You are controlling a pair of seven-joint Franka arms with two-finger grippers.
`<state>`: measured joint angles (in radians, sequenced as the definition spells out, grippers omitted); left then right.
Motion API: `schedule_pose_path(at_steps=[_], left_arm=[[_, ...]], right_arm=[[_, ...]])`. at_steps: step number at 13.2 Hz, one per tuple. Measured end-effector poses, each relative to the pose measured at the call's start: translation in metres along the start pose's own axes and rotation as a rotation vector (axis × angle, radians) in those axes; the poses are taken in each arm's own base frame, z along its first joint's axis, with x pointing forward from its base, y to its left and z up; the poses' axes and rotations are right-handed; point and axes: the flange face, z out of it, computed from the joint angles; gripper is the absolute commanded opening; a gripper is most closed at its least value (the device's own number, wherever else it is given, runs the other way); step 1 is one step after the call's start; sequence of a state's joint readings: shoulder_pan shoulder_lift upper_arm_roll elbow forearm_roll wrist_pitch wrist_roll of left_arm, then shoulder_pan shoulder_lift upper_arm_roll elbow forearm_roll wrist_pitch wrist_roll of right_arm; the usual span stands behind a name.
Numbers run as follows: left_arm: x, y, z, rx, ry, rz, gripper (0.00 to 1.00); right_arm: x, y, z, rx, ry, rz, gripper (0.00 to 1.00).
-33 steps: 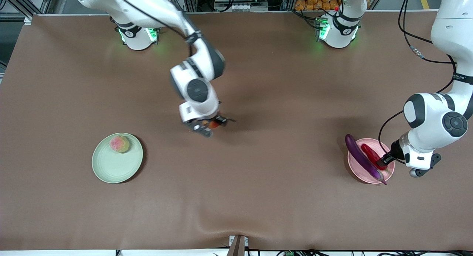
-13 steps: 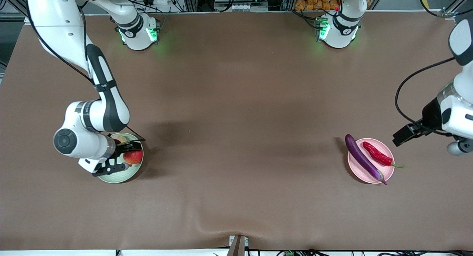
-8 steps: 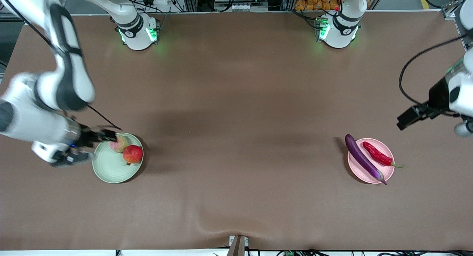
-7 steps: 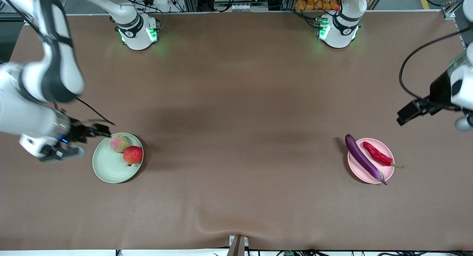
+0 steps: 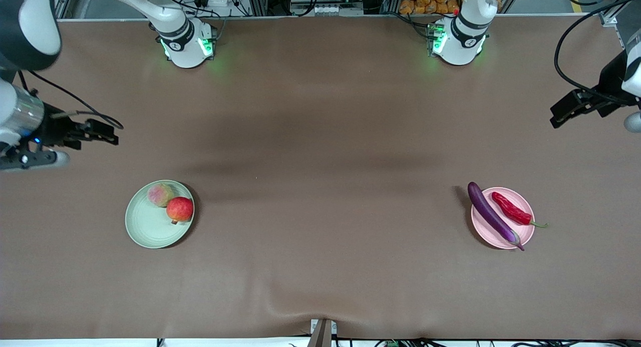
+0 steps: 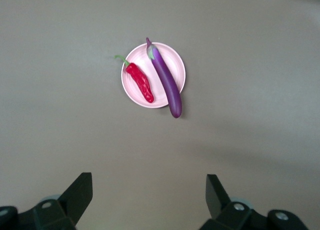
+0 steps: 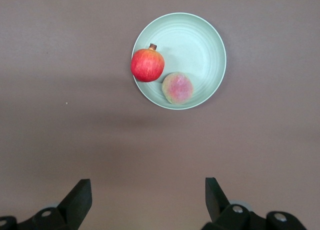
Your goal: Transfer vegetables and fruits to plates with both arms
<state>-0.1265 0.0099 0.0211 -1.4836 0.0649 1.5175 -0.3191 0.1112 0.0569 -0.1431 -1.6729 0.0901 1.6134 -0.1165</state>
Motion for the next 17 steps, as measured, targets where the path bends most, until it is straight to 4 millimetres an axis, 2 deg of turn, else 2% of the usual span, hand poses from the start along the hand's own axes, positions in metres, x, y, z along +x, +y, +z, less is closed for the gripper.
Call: schedule_pose_path(at_steps=[3, 6, 11, 17], left_arm=[[-0.022, -0.009, -0.011, -0.035, 0.008, -0.004, 1.00], [-0.043, -0.016, -0.021, -0.048, 0.007, -0.005, 1.00], [-0.051, -0.016, -0.019, -0.047, -0.008, 0.001, 1.00], [-0.058, 0.000, -0.017, -0.040, -0.021, 0.034, 1.00]], right_arm=[[-0.026, 0.024, -0.028, 0.011, 0.007, 0.049, 1.00], [-0.040, 0.038, -0.039, 0.020, -0.022, 0.075, 1.00], [-0.048, 0.016, -0.070, 0.005, -0.024, 0.108, 1.00], [-0.045, -0.001, -0.070, -0.052, -0.024, 0.083, 1.00]])
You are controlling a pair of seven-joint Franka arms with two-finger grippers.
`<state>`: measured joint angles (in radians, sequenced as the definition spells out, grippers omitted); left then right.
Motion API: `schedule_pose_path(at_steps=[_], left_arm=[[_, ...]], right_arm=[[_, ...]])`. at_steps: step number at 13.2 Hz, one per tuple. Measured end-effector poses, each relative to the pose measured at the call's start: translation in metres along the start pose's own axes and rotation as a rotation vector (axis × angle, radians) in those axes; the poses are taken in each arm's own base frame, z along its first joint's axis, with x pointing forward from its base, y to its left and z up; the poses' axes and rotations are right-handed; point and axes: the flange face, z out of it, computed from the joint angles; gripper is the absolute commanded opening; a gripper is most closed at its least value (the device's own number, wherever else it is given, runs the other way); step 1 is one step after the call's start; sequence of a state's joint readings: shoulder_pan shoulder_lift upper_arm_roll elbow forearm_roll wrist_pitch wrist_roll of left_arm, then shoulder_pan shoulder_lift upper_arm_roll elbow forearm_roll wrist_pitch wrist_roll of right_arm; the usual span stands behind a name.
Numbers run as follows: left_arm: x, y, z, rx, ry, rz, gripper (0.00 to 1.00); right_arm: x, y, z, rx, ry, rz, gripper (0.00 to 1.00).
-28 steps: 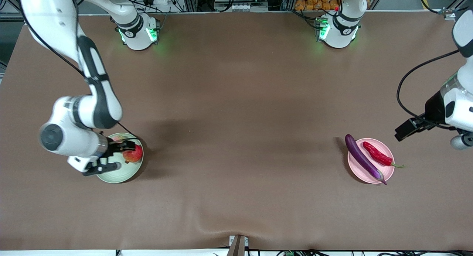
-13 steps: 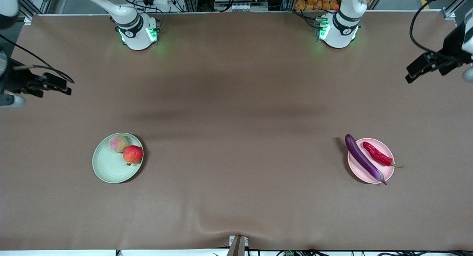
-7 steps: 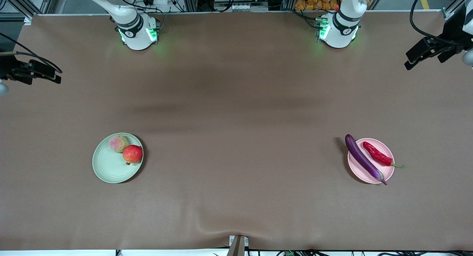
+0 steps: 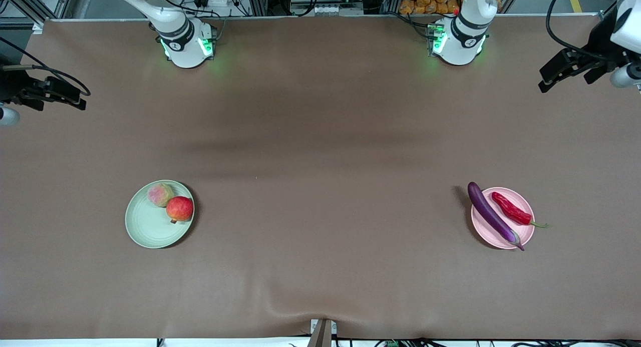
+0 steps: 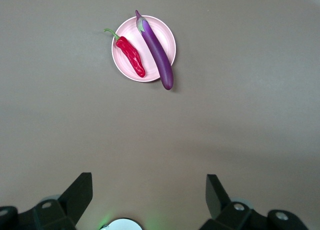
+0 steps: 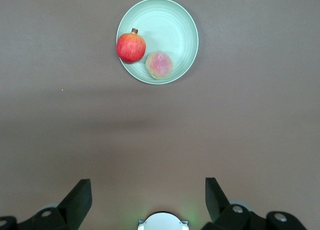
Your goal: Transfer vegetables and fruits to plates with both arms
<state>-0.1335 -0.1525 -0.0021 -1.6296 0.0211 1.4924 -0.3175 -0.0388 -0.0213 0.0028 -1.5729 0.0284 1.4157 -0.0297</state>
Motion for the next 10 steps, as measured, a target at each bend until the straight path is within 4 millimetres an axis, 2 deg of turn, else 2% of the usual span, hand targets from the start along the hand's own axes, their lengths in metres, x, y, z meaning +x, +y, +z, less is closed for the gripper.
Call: schedule_pose_path(at_steps=[6, 10], left_arm=[[-0.0015, 0.0011, 0.0077, 0.006, -0.018, 0.024, 1.00], [-0.0064, -0.0032, 0.0016, 0.004, -0.011, 0.093, 1.00]], right_arm=[[0.0012, -0.0023, -0.0013, -0.007, 0.012, -0.004, 1.00], [0.0016, -0.0048, -0.0024, -0.008, 0.017, -0.009, 1.00]])
